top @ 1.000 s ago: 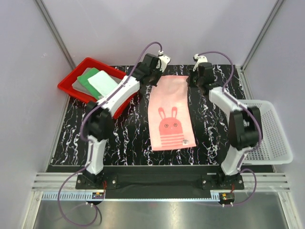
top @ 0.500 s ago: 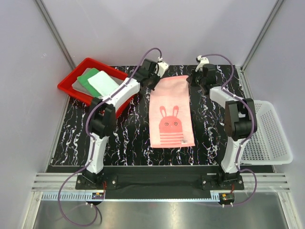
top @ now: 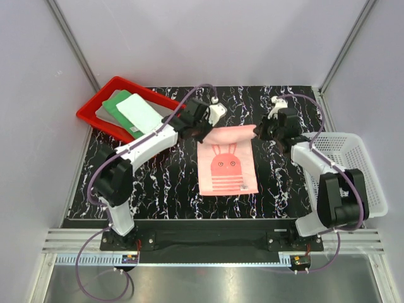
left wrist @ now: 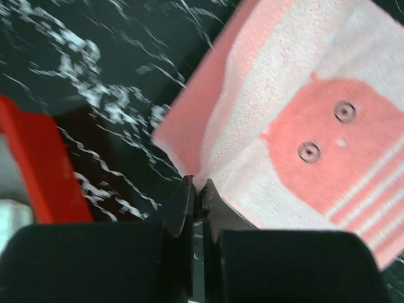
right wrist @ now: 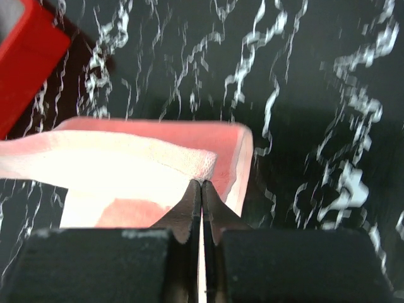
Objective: Fold and stack the towels
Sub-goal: Fold the towel
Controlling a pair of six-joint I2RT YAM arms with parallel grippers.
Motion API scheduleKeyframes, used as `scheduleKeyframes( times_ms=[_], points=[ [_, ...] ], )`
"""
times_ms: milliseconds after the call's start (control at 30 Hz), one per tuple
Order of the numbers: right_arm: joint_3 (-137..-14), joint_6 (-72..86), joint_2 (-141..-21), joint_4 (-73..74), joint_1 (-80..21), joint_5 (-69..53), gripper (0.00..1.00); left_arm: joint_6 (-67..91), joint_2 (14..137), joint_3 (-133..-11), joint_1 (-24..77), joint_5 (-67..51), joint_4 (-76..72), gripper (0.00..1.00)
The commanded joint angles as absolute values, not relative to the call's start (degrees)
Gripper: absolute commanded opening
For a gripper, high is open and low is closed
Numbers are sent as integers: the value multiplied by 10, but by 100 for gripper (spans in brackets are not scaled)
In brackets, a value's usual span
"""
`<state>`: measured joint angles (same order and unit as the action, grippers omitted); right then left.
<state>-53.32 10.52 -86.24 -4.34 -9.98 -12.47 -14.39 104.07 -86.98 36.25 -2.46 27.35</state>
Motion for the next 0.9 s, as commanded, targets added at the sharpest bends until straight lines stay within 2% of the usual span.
scheduleKeyframes(
  times_ms=[0,300,433,600,733,867],
  points=[
    [-497,151,-824,29,-119,-105,0,-114,990,-807,377,-33,253,0],
    [-389,243,-715,143,-134,-62,0,-70,908,-682,432,-22,273,0],
    [-369,275,-686,177,-138,-93,0,-46,891,-657,450,-39,274,0],
    [-359,327,-662,226,-139,-107,1,-19,896,-641,472,-47,296,11],
    [-345,356,-625,238,-139,-119,25,-2,893,-622,496,-42,322,17],
    [-345,363,-585,237,-139,-155,36,27,859,-601,499,-44,340,32]
  ],
)
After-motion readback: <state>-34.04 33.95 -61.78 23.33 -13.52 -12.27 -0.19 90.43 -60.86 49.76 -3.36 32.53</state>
